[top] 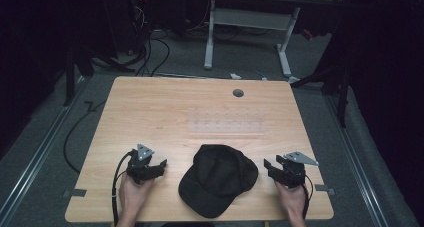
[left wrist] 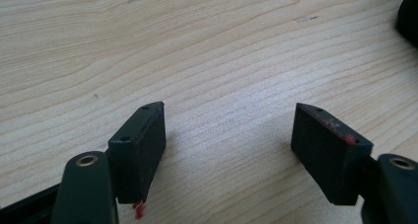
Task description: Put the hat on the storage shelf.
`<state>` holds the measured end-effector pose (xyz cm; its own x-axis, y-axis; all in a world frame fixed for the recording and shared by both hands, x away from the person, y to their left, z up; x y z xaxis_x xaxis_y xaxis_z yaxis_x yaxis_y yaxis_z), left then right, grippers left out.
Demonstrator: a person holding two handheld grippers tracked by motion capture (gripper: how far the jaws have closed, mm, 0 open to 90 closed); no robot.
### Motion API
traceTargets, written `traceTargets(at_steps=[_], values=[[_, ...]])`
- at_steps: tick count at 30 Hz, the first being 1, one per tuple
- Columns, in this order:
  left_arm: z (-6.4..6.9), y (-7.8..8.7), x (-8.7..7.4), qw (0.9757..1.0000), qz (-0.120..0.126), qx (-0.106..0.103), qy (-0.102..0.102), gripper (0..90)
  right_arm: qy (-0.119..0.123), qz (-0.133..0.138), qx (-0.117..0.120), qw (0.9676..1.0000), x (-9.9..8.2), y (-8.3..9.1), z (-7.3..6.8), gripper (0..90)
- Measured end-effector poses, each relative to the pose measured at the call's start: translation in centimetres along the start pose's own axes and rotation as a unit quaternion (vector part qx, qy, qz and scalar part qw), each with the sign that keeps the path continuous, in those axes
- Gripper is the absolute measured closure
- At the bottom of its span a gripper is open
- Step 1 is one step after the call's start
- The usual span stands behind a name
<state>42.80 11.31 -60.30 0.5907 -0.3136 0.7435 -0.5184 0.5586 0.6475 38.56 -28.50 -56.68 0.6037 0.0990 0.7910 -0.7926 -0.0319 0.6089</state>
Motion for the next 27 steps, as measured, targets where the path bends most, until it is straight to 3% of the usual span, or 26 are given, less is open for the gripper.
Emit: traceTargets(at_steps=[9, 16, 27], values=[[0.0, 0.0, 0.0, 1.0, -0.001, -0.001, -0.001, 28.7, 0.012, 0.015, 0.022, 0.9996, 0.6, 1.4, -1.1, 43.1], [0.0, 0.0, 0.0, 1.0, -0.001, -0.002, -0.001, 28.6, 0.018, 0.045, 0.034, 0.9982, 1.7, 3.0, -2.6, 42.7], [0.0, 0.0, 0.0, 1.0, -0.002, -0.002, -0.001, 28.5, 0.029, 0.051, 0.073, 0.9956, 2.9, 4.0, -4.9, 43.3]])
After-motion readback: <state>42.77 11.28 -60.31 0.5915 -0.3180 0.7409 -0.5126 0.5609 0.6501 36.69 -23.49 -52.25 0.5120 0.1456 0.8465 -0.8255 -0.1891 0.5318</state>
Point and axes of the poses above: each handheld gripper's, and its own axes: y roughly backward along the jaws, x roughly out of its top, z roughly to its right, the point moved 10 cm from there along -y, roughly forward along the jaws, and after that the axes turned 13 degrees about -x, right-handed, at the moved point
